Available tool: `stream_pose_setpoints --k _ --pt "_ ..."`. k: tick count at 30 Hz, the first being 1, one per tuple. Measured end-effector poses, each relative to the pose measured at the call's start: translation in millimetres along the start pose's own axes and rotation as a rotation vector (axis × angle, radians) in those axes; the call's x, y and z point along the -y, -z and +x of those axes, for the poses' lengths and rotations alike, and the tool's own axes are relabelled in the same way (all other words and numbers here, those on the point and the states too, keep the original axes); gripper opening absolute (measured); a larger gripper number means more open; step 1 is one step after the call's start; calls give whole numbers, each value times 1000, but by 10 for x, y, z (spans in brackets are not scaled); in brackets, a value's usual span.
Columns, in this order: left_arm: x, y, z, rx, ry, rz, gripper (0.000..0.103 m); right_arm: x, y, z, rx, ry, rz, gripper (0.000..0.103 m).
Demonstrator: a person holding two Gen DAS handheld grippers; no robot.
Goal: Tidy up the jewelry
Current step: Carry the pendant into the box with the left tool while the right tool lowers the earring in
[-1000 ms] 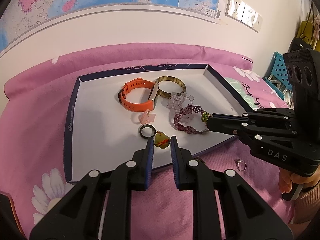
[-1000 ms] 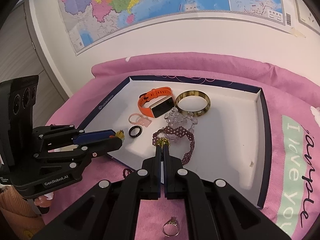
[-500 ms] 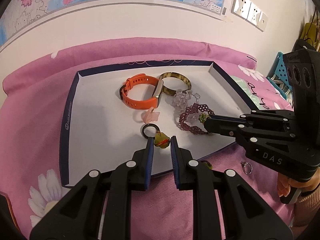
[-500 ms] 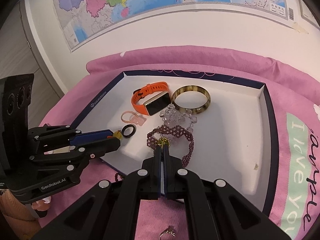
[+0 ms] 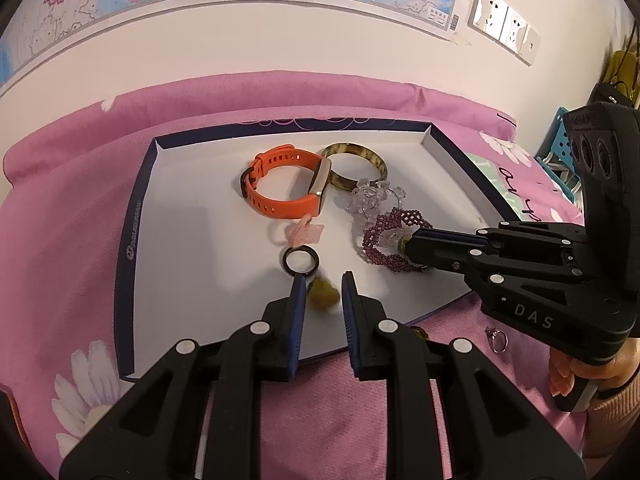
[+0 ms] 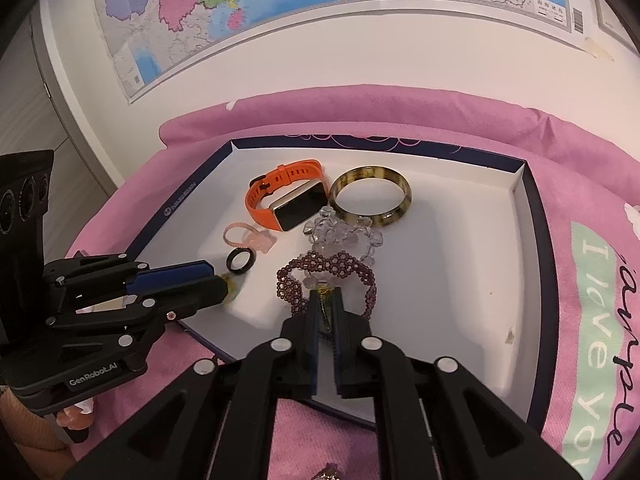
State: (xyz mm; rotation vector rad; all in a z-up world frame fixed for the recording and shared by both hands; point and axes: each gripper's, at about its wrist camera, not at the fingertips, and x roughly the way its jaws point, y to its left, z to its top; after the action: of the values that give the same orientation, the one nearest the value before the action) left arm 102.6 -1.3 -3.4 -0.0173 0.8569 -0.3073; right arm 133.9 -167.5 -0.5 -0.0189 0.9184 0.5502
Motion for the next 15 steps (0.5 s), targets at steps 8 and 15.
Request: stream_pose_setpoints --k 8,15 --pt "-7 33 -114 34 -18 1 19 6 -5 -128 40 -4 6 7" --pt "62 146 -339 67 20 34 32 35 76 -428 87 -19 13 17"
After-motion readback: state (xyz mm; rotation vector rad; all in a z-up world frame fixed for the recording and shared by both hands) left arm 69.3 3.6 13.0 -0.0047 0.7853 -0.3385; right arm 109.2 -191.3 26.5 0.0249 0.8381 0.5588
